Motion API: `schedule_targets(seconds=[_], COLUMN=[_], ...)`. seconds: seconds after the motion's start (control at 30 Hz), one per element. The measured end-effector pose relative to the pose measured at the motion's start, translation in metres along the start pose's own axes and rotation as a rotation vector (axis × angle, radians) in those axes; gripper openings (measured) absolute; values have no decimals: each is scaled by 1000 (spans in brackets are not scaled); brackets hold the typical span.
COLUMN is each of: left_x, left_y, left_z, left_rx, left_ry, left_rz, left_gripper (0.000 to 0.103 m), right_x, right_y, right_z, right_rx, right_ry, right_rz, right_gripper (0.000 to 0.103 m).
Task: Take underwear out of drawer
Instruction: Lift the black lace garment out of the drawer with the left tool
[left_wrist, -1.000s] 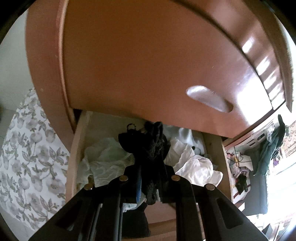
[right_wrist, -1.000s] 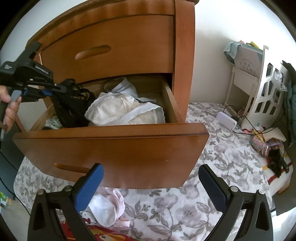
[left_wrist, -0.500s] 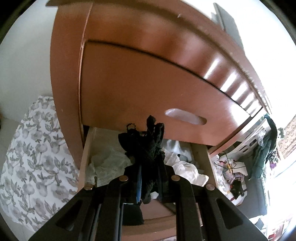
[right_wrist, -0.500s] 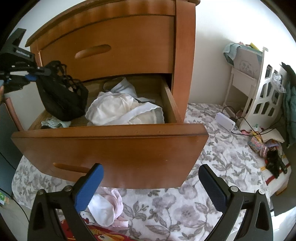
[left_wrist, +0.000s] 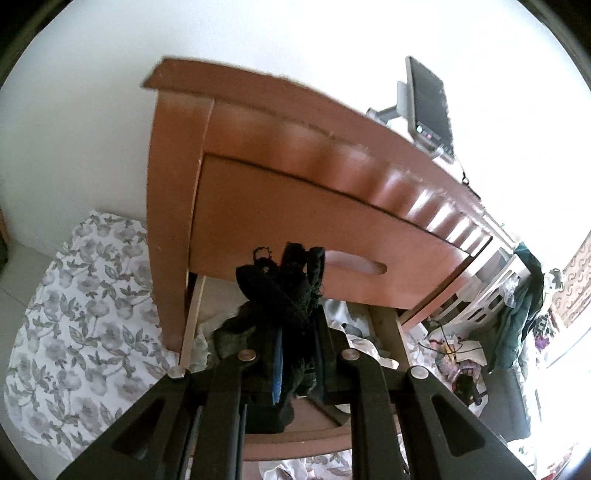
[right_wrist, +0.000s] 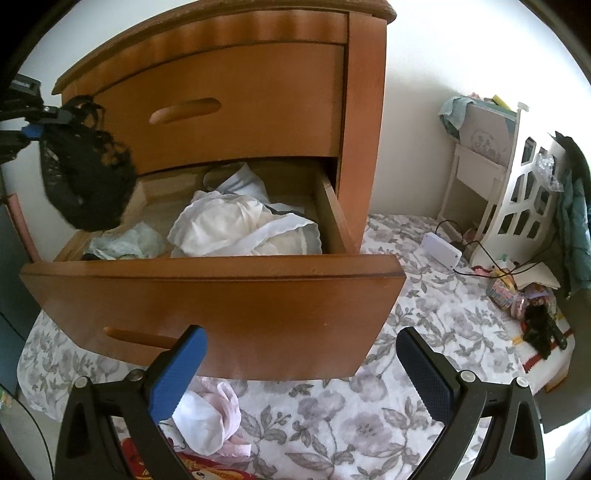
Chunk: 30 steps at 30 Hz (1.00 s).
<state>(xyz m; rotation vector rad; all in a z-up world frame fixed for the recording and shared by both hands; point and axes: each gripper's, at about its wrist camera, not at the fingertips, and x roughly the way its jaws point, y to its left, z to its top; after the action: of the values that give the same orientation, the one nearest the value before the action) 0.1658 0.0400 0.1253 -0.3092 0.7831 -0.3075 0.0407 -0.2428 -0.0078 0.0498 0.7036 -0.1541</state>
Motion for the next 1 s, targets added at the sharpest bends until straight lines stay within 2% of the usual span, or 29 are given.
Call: schedule_targets(seconds=[0.47,1.0], left_x=[-64,-116], left_y=[-13,-32], left_z=[-6,-23], left_rx=[21,43], left_ry=[-94,-165], left_rz=[-30,-92], left_gripper=[14,14], right_x=[-9,-12], right_y=[9,11], right_z=[-1,-1], right_rx=[-46,-54], right_ry=[-51,-69], right_rz=[-34,-39], right_gripper=[103,103])
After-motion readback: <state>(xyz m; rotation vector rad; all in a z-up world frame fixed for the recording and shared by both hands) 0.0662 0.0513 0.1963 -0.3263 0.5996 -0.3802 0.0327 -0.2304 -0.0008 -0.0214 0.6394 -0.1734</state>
